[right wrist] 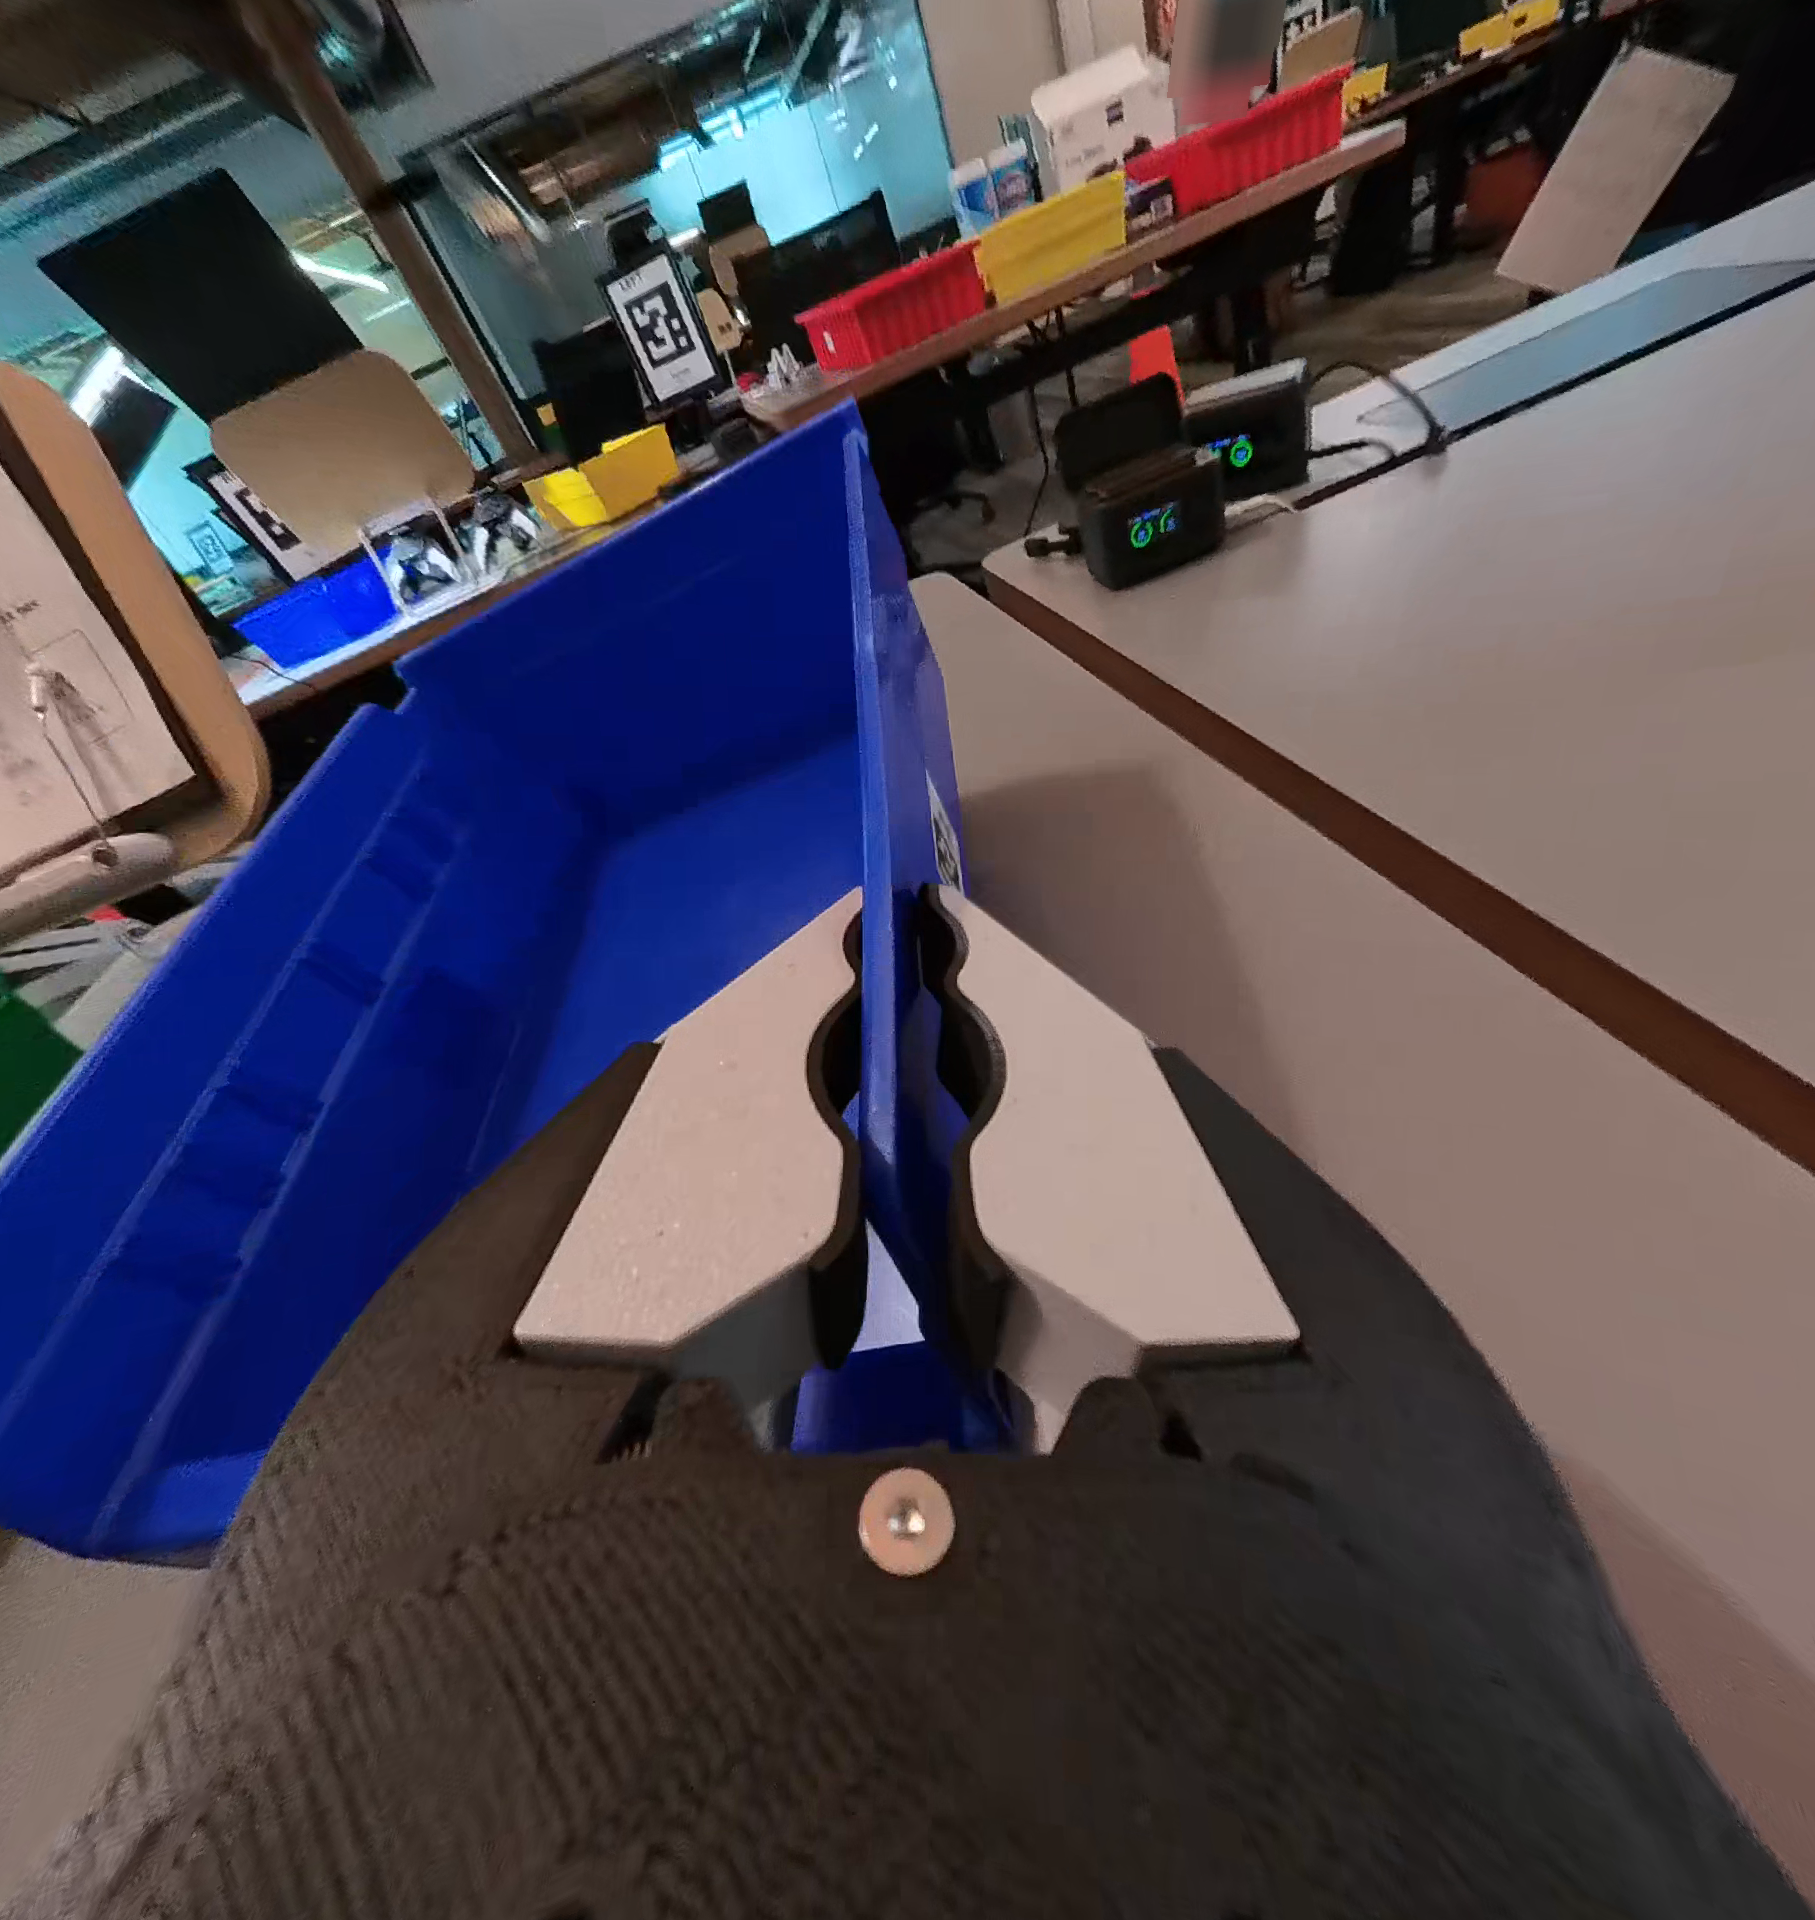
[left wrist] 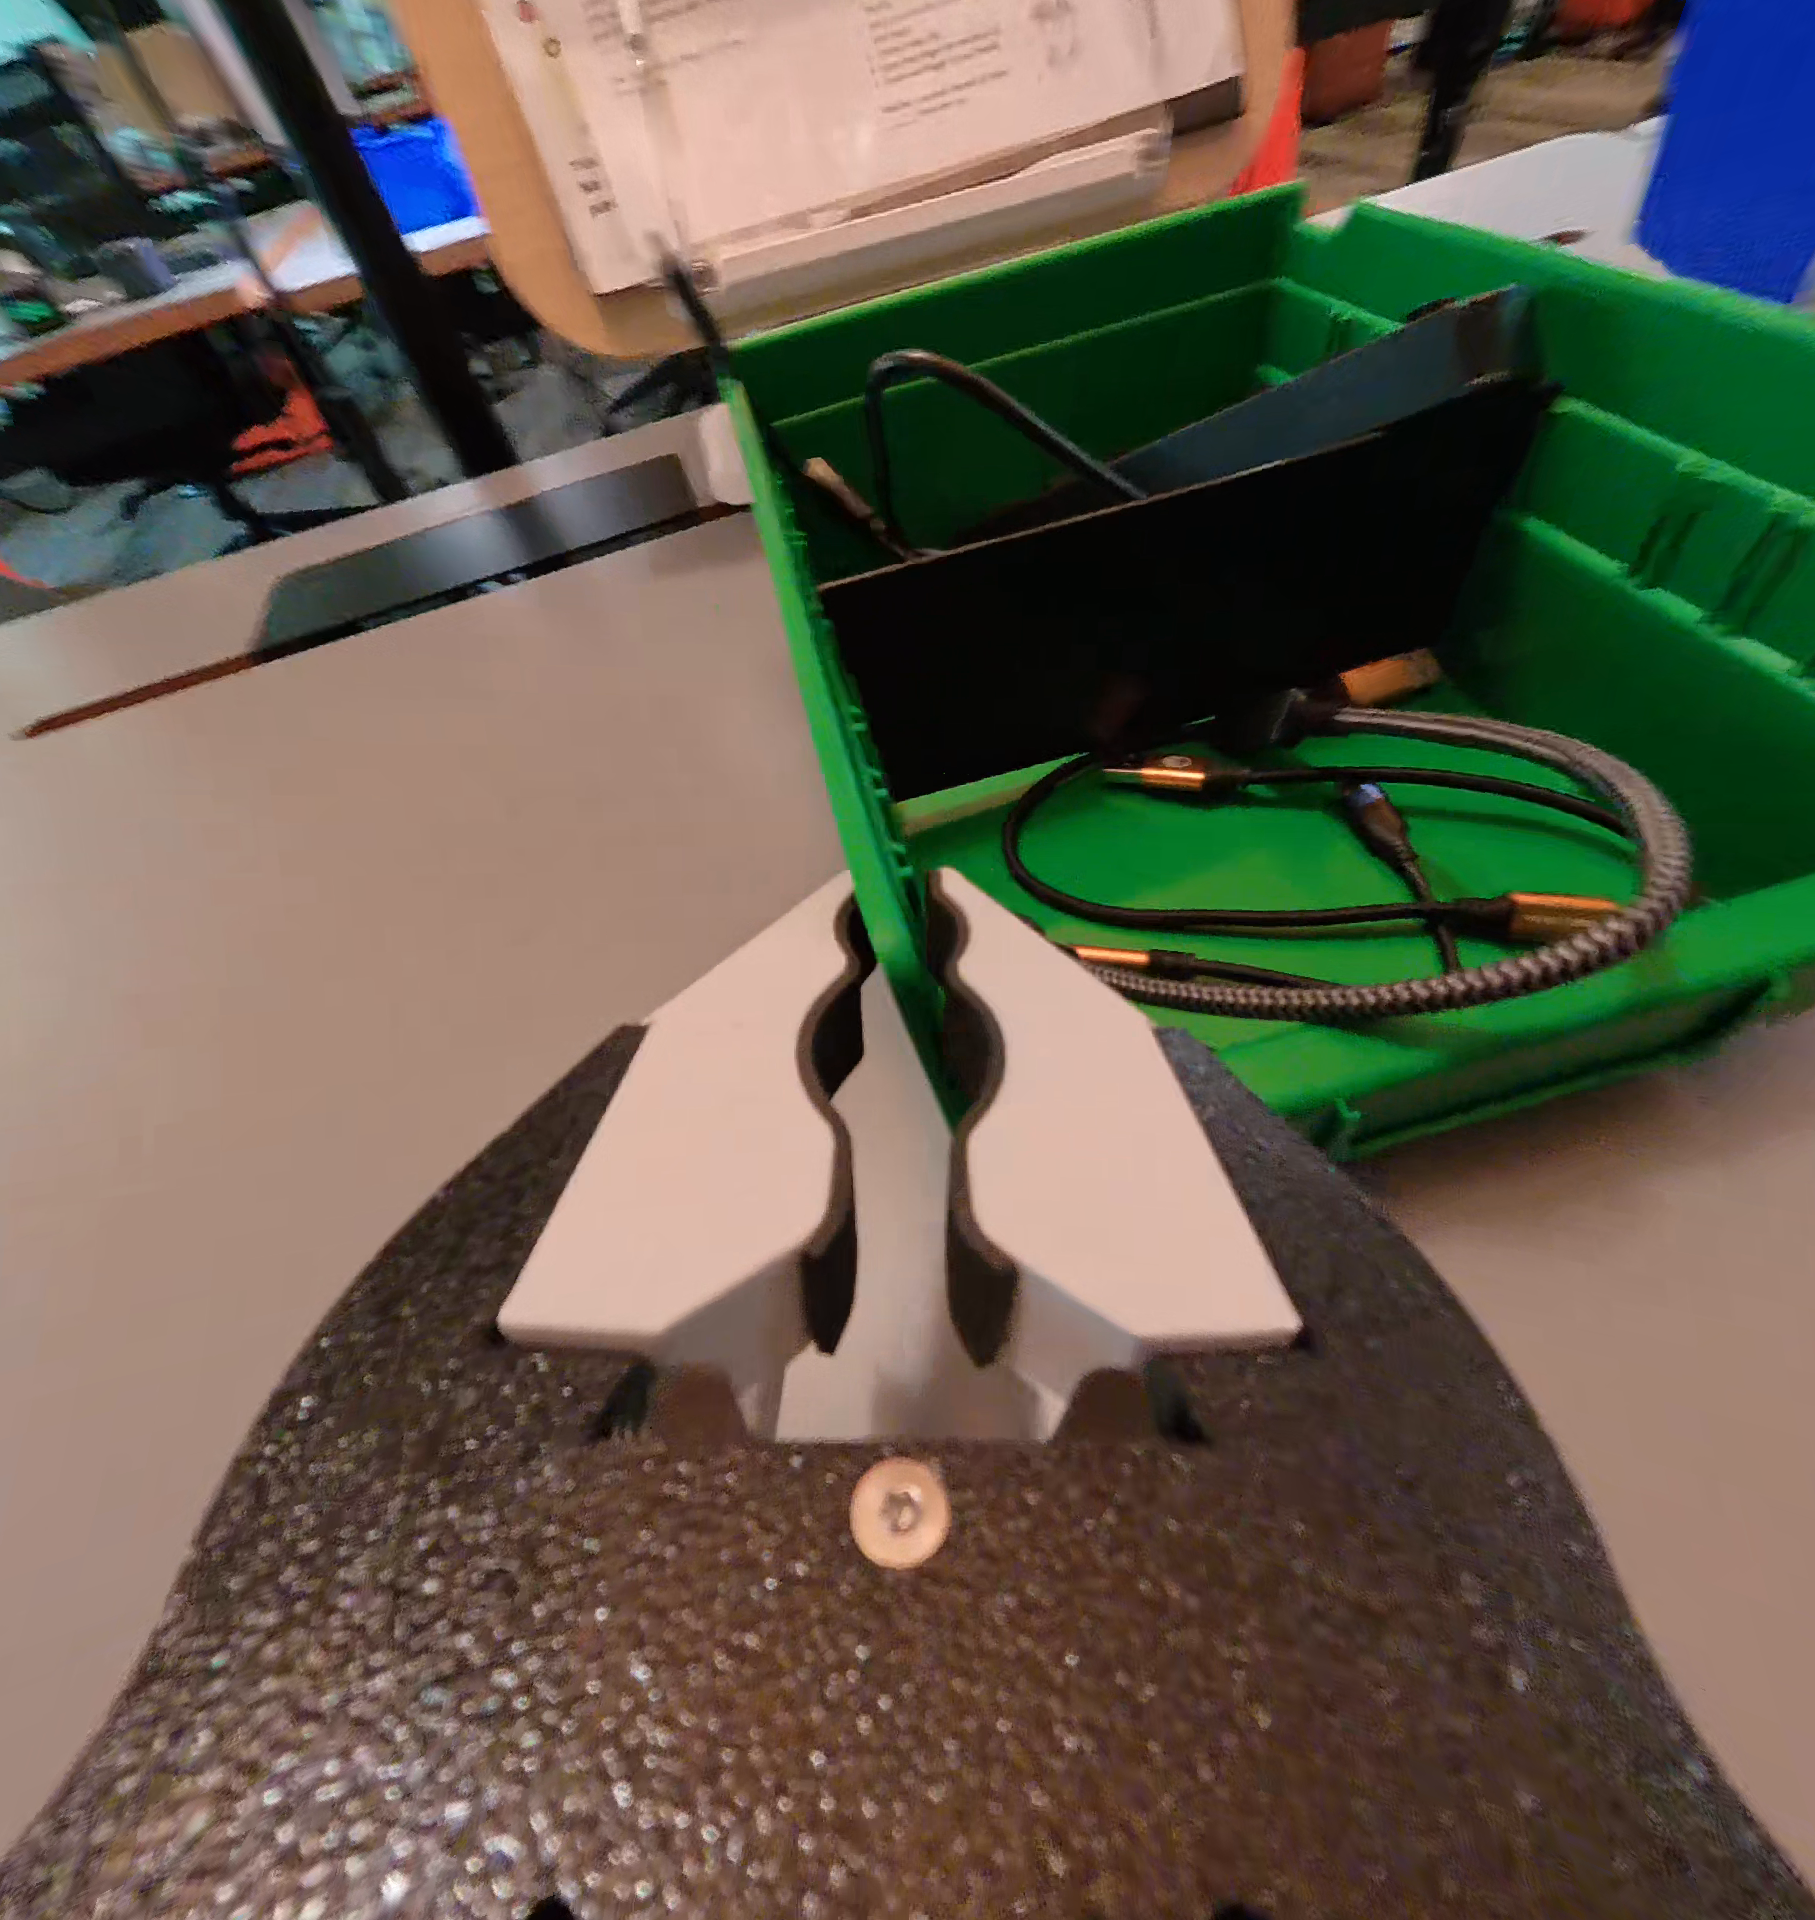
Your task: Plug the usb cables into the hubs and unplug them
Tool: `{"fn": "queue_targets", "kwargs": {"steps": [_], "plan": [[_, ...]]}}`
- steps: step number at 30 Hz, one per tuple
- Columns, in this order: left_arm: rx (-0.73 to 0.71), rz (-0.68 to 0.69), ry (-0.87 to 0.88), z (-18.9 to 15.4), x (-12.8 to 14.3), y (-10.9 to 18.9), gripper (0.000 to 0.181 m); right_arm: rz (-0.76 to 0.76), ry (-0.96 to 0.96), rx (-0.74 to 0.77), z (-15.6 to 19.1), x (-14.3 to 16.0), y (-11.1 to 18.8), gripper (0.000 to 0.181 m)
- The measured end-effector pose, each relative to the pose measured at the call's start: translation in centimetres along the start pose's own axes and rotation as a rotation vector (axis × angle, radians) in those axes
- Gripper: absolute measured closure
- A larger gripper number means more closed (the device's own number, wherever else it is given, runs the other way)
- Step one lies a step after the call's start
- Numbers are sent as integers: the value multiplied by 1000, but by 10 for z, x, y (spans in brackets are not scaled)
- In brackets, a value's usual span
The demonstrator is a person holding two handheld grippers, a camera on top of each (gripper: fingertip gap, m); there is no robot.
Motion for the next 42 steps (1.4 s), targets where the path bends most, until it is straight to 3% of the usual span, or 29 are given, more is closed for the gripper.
{"fn": "queue_targets", "kwargs": {"steps": [8,15,25,26,29,31,35,38,42], "plan": [[-86,-17,34,46,13,16,176,57,9,3,9,15,-15,177],[-181,4,150,112,27,38,175,61,9,-45,20,22,-28,178],[-304,45,154,191,41,49,174,79,97,-82,32,25,-33,176],[-304,47,161,198,42,47,174,69,116,-89,32,23,-32,171],[-269,108,144,212,38,45,171,-26,230,-55,34,2,-20,128],[-301,154,72,216,23,49,156,-92,338,-50,40,-18,-10,111],[-269,63,-113,204,-31,55,141,-226,387,-142,69,-50,8,100],[-121,76,-295,179,-62,38,133,-298,331,-301,102,-58,16,98],[12,130,-685,144,-73,1,130,-266,343,-478,143,-50,20,98]]}}
Point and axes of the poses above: each gripper's, where its closed fingertips meet, y back along the fingers, x out of its underside, z = x × y across the jaws, the point moved 10 cm from there along y, back along the fingers, and after that the axes turned 10 degrees about -z, right-handed, at the moved point
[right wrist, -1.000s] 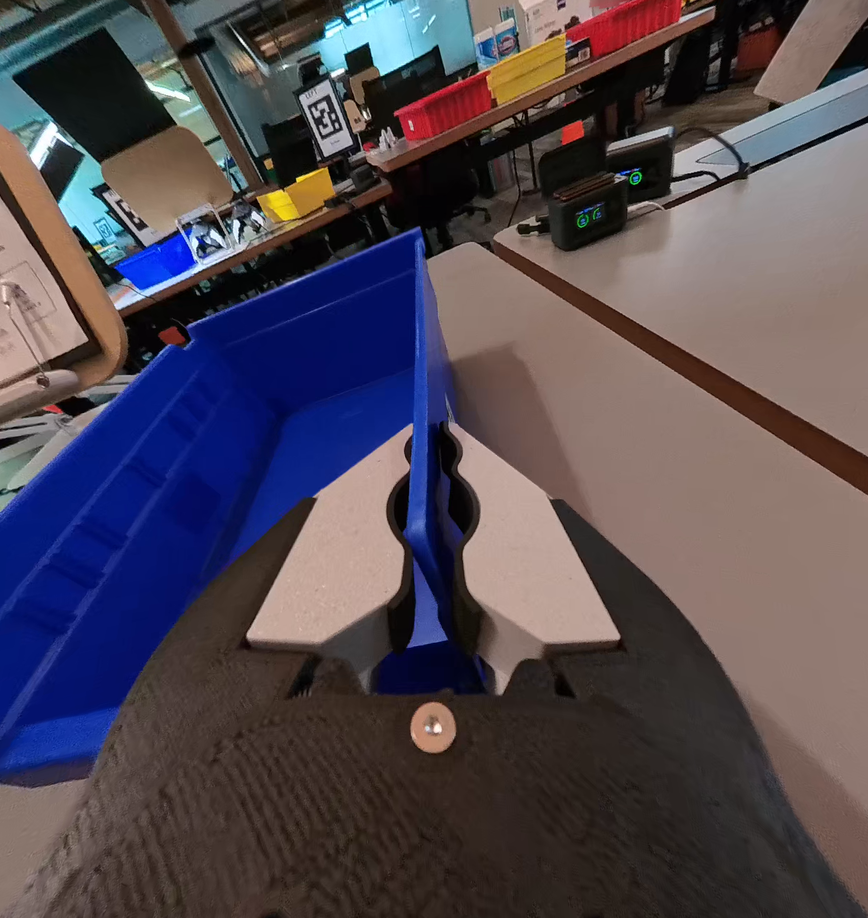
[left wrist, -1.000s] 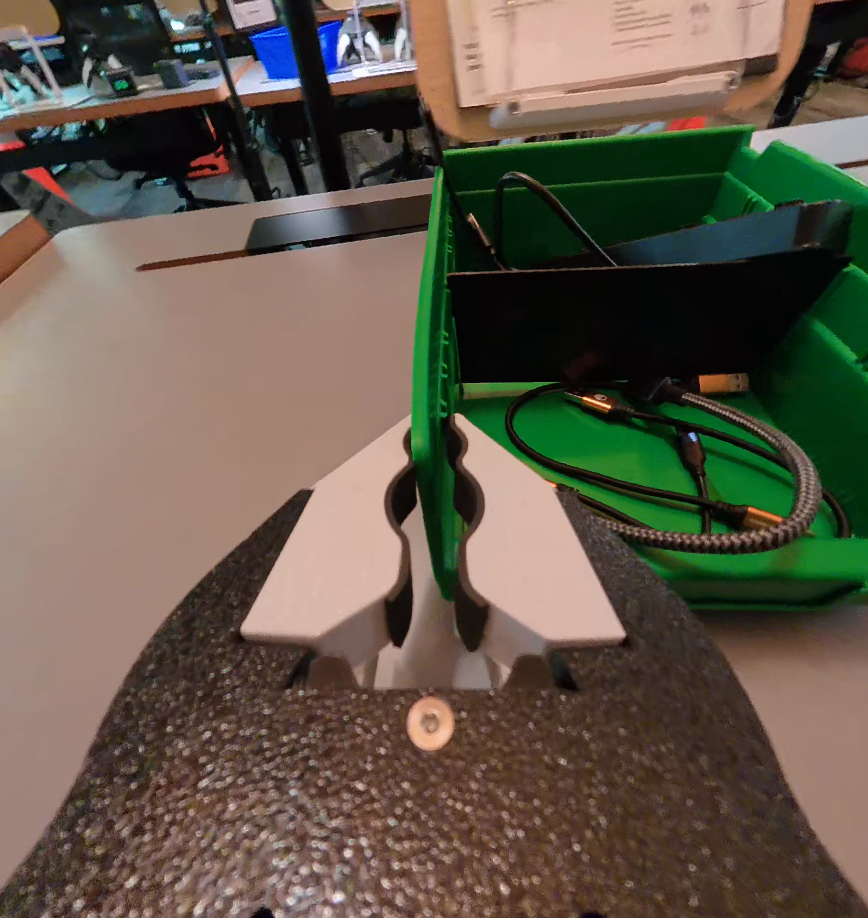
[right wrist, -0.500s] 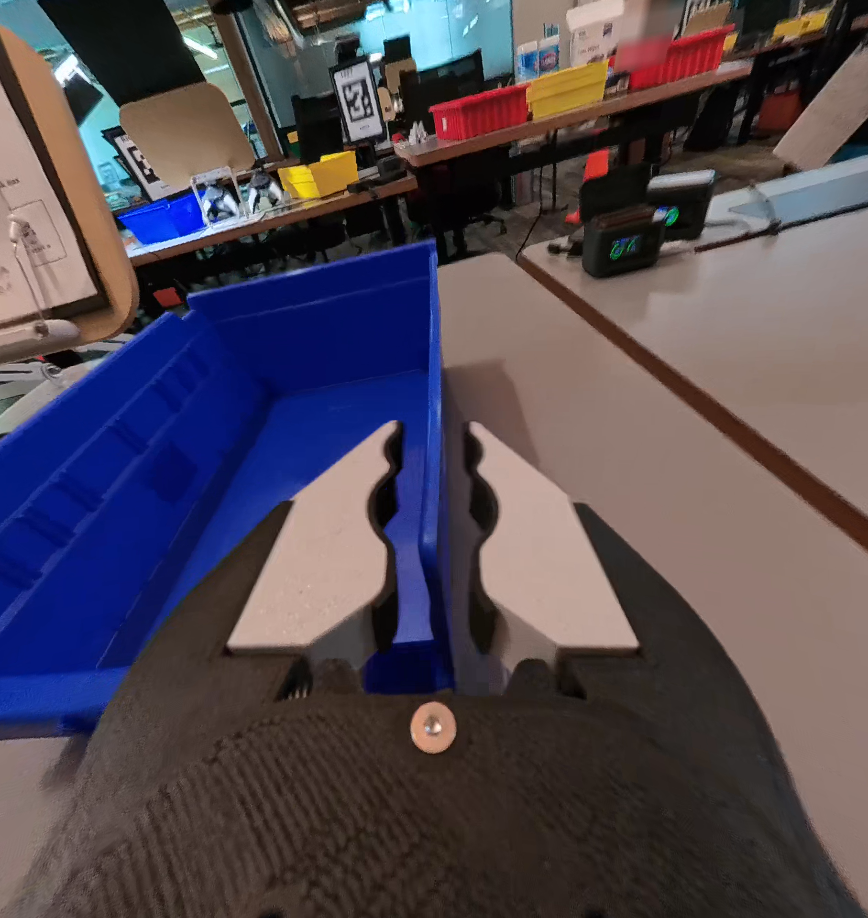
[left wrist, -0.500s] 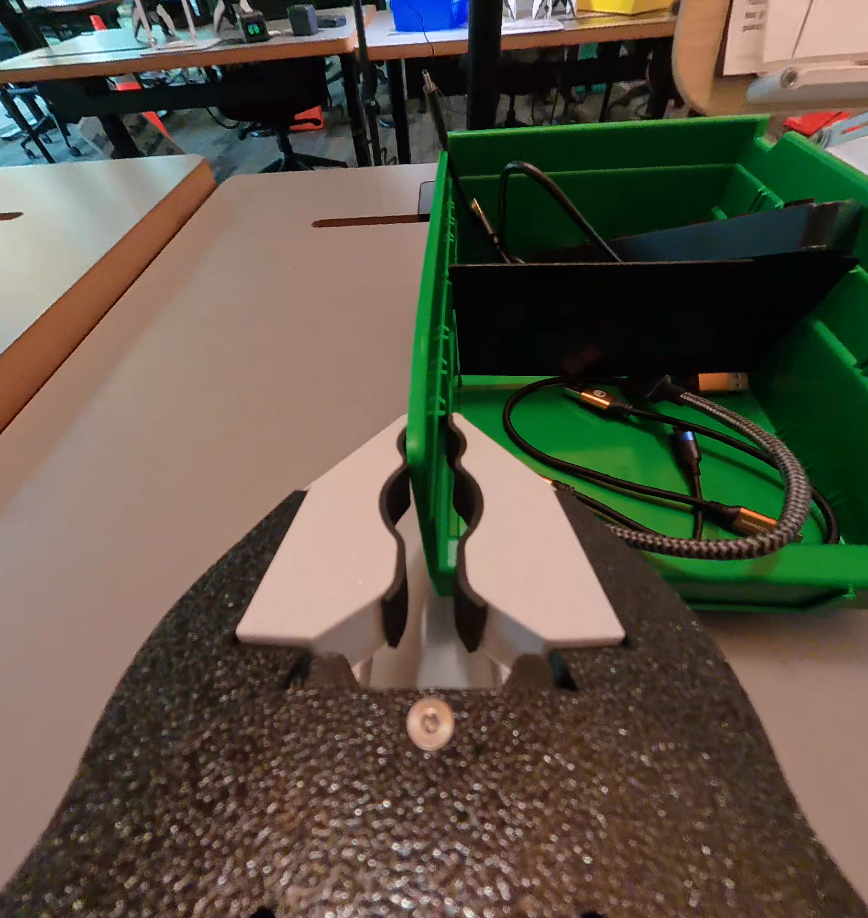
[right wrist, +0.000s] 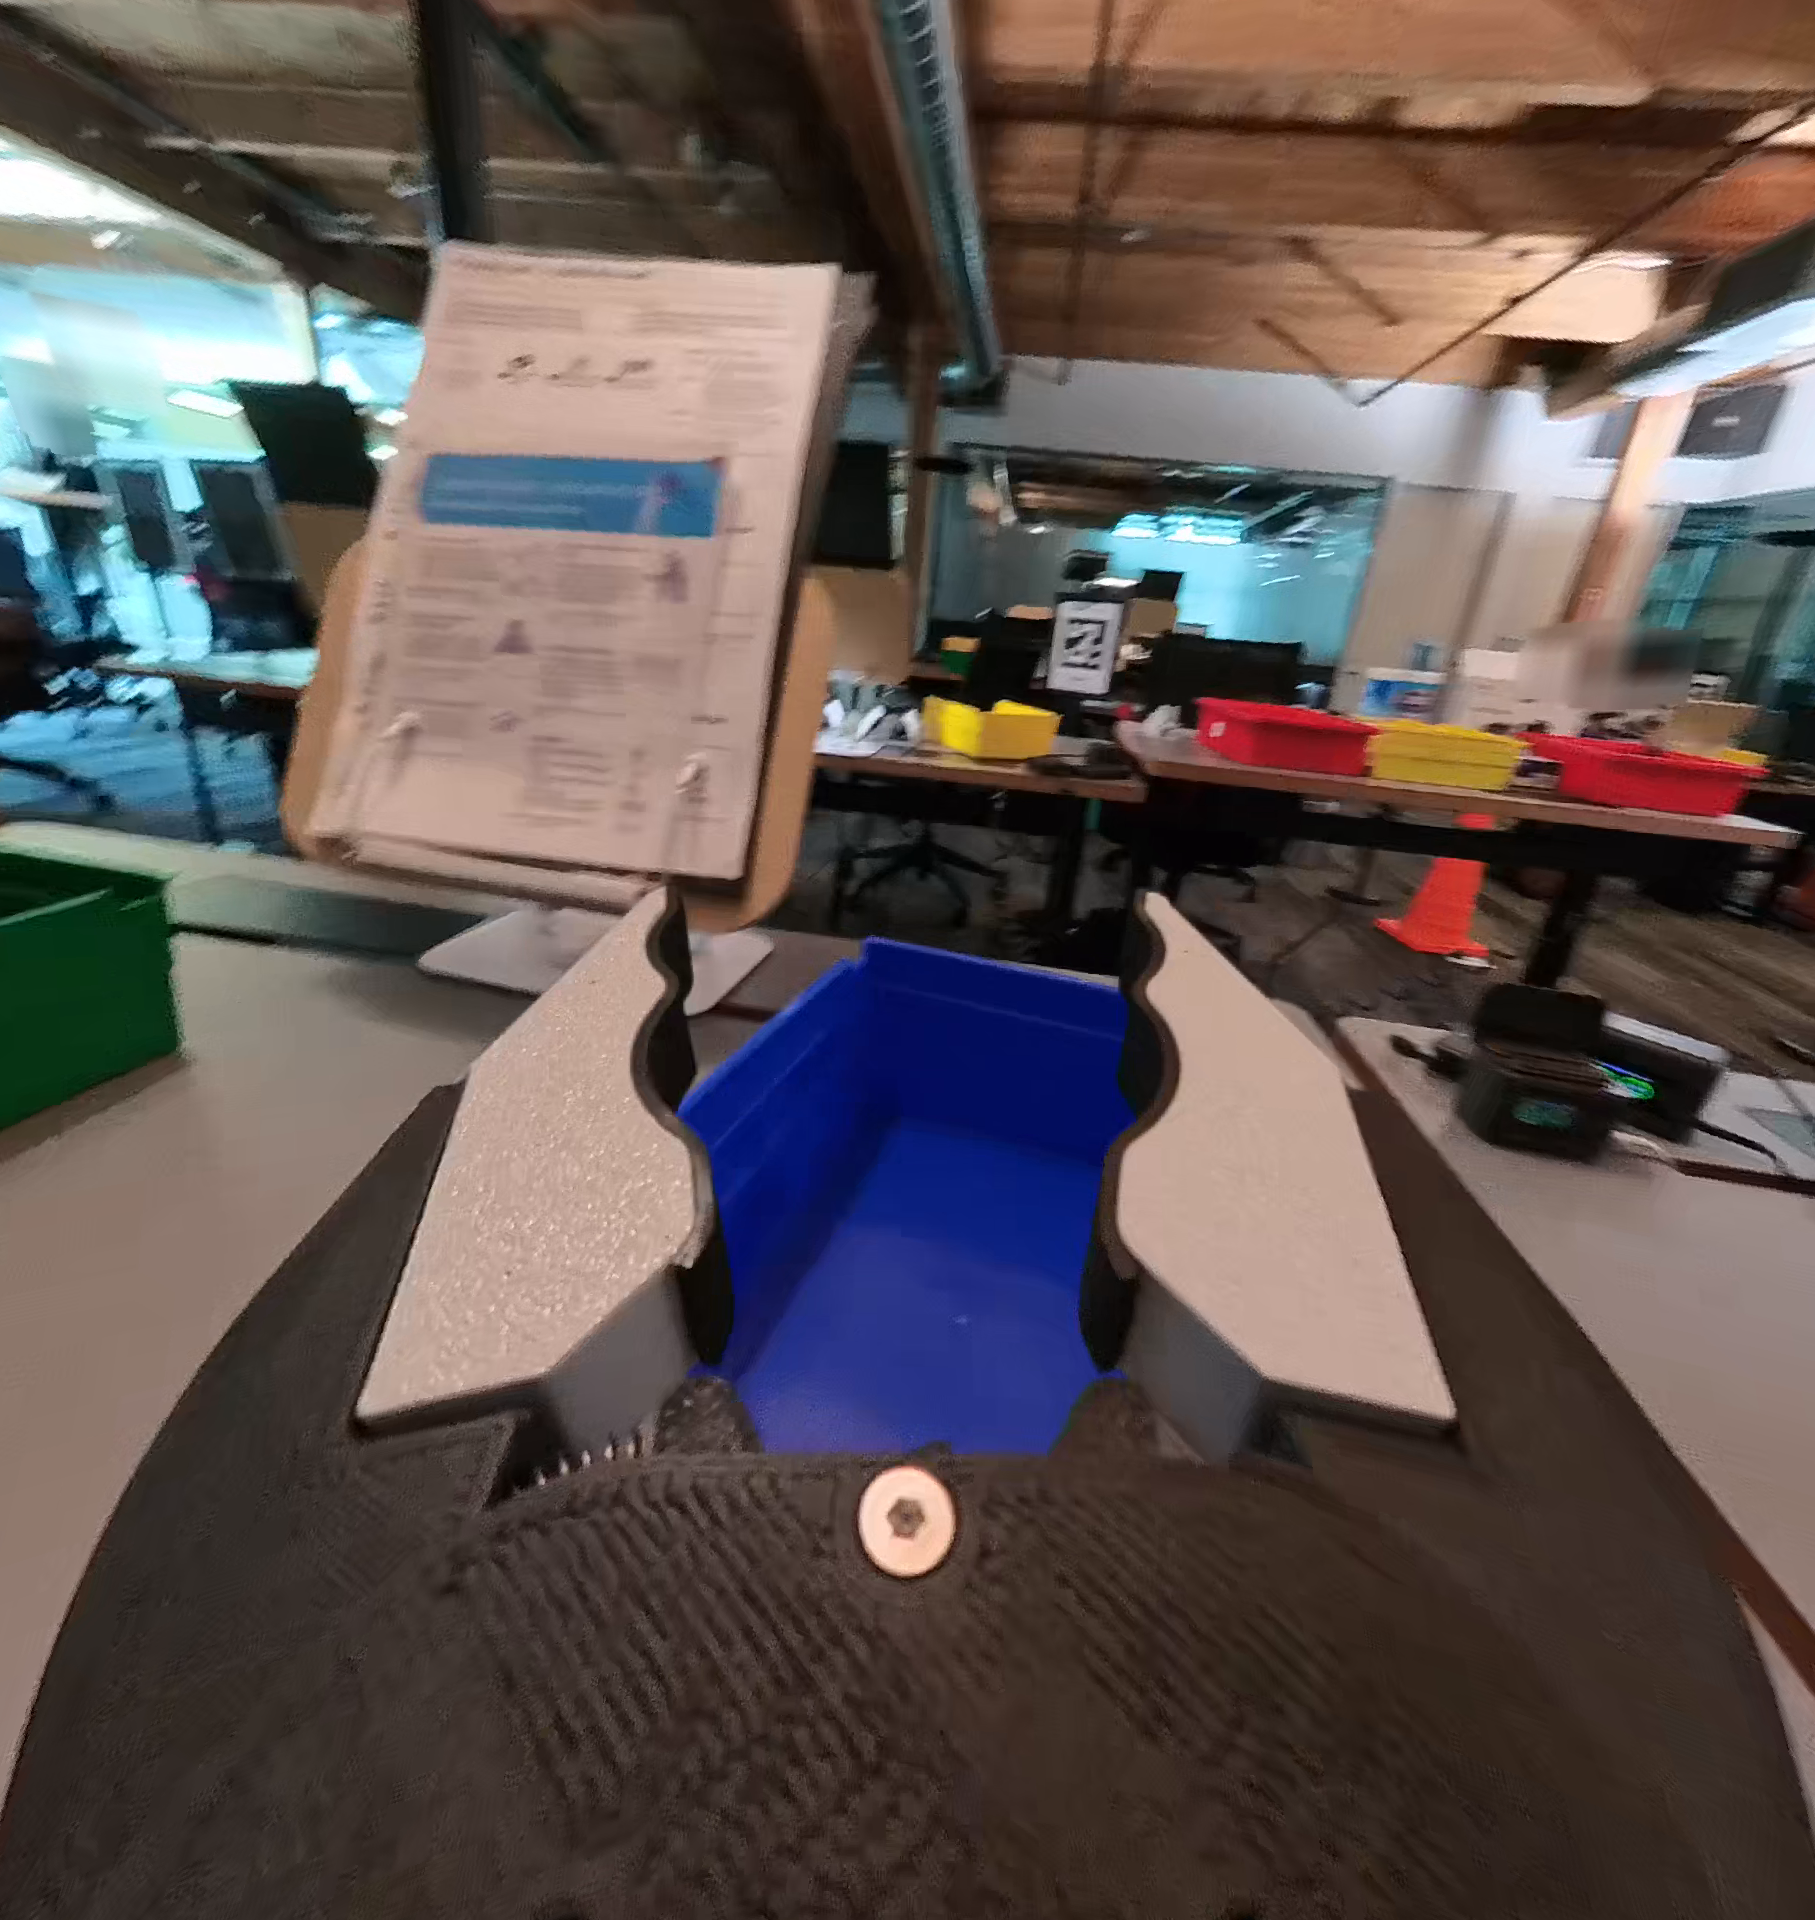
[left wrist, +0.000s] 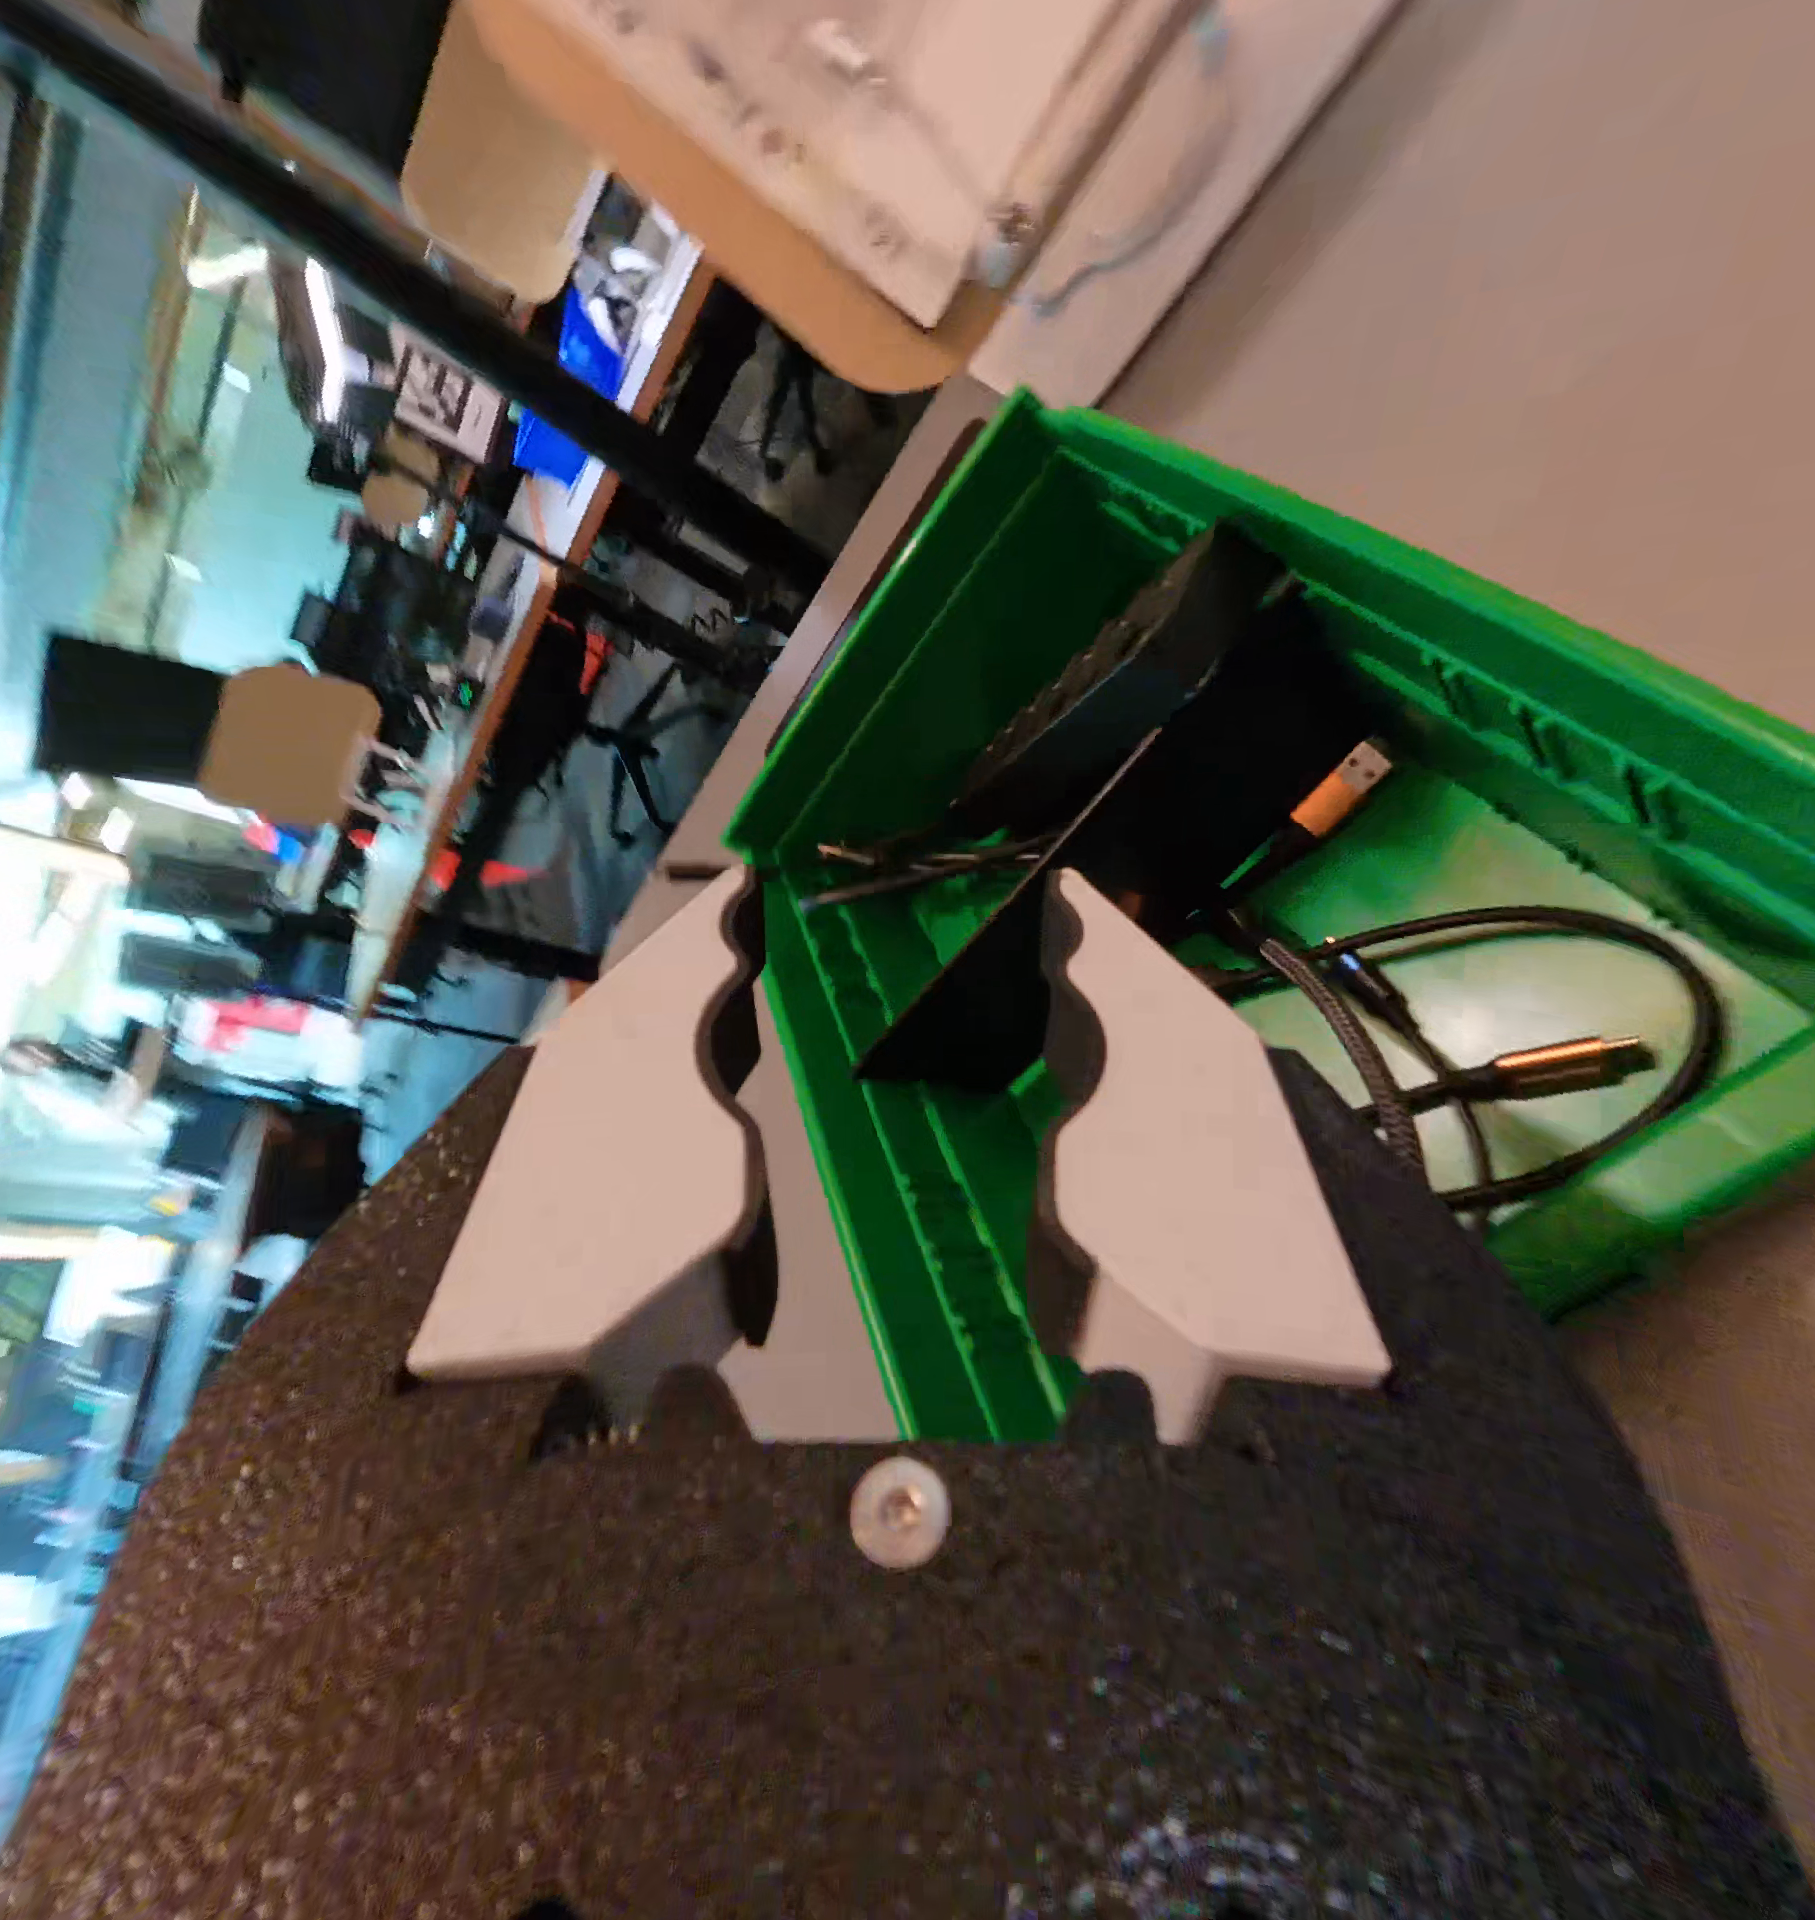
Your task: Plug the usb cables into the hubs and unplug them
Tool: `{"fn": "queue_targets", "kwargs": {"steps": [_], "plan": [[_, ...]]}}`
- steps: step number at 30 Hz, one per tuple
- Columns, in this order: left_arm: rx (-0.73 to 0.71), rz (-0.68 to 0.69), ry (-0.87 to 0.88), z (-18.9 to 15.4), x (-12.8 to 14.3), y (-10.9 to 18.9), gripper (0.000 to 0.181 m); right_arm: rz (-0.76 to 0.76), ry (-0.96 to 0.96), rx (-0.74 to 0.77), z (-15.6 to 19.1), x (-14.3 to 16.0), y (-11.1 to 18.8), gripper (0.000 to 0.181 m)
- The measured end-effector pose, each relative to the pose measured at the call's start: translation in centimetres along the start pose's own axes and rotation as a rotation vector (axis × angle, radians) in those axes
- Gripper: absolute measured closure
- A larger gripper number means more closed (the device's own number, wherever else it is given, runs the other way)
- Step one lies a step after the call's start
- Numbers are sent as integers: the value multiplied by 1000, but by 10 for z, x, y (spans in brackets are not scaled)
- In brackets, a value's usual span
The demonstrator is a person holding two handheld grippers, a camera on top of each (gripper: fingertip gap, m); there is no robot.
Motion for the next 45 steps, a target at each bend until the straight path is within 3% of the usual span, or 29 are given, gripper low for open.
{"fn": "queue_targets", "kwargs": {"steps": [5,10,17,21,24,29,33,37,42,45], "plan": [[121,2,-282,-1,-13,-50,128,68,59,-200,38,4,-12,101],[352,71,-374,22,-5,-87,120,89,68,-327,56,7,-16,102],[506,140,-471,24,-3,-127,110,125,-28,-399,64,19,-21,104],[602,232,-606,8,10,-150,108,275,7,-465,77,29,-23,105],[632,230,-644,1,12,-162,111,457,80,-352,81,40,-27,98],[680,181,-680,-1,13,-167,112,626,145,-329,86,68,-32,94],[627,146,-743,-3,21,-165,123,728,269,-289,76,88,-32,100],[624,129,-697,0,24,-165,121,741,224,-328,71,97,-29,97],[639,154,-789,-4,22,-170,120,761,197,-292,57,96,-26,95],[676,183,-829,-7,22,-171,128,774,217,-267,48,94,-22,94]]}}
Point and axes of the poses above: each gripper's, where its closed fingertips meet, y back along the fingers, x out of its underside, z = x × y across the jaws, the point moved 10 cm from there along y, back along the fingers, and after that the axes turned 10 degrees about -z, right-handed, at the moved point
